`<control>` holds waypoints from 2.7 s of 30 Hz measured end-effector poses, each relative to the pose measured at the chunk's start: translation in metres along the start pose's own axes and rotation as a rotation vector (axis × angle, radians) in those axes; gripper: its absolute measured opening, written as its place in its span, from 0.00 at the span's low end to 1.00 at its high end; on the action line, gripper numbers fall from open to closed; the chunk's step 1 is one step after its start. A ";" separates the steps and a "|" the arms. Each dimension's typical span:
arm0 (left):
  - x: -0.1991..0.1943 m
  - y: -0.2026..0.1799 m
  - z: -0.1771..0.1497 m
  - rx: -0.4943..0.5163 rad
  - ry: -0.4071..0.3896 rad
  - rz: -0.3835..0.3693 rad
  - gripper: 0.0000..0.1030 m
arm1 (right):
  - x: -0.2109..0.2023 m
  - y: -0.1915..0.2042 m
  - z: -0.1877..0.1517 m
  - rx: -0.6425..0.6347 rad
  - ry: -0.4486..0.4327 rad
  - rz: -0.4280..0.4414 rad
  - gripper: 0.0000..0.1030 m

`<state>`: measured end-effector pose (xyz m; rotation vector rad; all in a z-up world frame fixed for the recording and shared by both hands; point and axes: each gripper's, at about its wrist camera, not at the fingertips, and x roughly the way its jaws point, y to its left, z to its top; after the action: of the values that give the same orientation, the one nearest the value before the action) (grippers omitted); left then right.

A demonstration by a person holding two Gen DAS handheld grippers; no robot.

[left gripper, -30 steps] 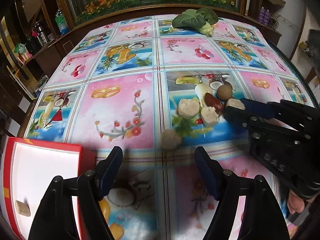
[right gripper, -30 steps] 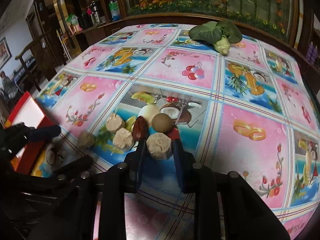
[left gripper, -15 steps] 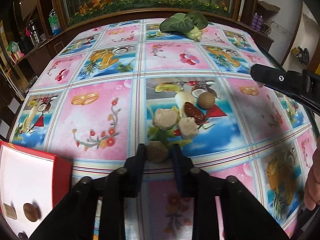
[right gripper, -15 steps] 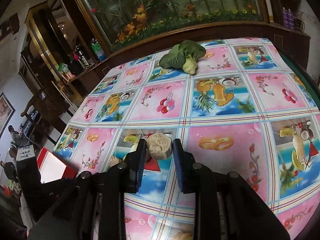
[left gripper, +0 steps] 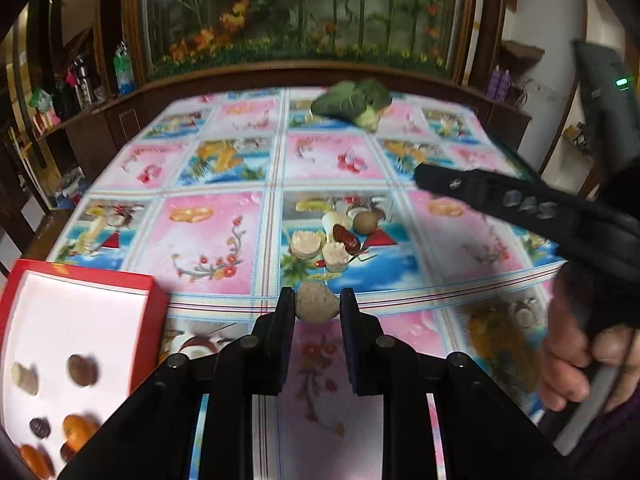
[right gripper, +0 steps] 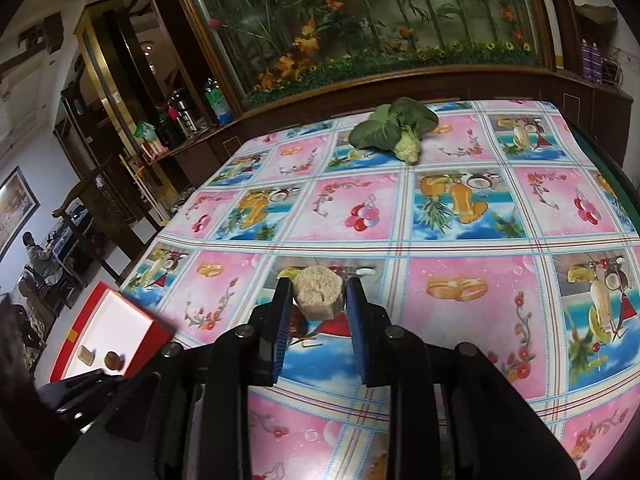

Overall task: Organize fruits
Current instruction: 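Carry both beige cakes to the white tray and open both tools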

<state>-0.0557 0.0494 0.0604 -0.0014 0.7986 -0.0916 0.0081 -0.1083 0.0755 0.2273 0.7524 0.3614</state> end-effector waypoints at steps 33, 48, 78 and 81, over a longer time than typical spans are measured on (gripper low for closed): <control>-0.126 0.100 -0.038 -0.216 -0.293 0.142 0.21 | -0.004 0.059 -0.036 -0.173 -0.070 0.023 0.28; -0.123 0.154 -0.064 -0.324 -0.276 0.174 0.21 | 0.007 0.070 -0.045 -0.174 -0.040 0.000 0.29; -0.092 0.211 -0.092 -0.335 -0.140 0.360 0.21 | 0.037 0.243 -0.124 -0.435 0.212 0.375 0.29; -0.088 0.211 -0.094 -0.333 -0.127 0.360 0.21 | 0.038 0.239 -0.123 -0.424 0.227 0.388 0.29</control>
<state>-0.1668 0.2704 0.0503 -0.1763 0.6690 0.3792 -0.1095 0.1346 0.0427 -0.0733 0.8352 0.9151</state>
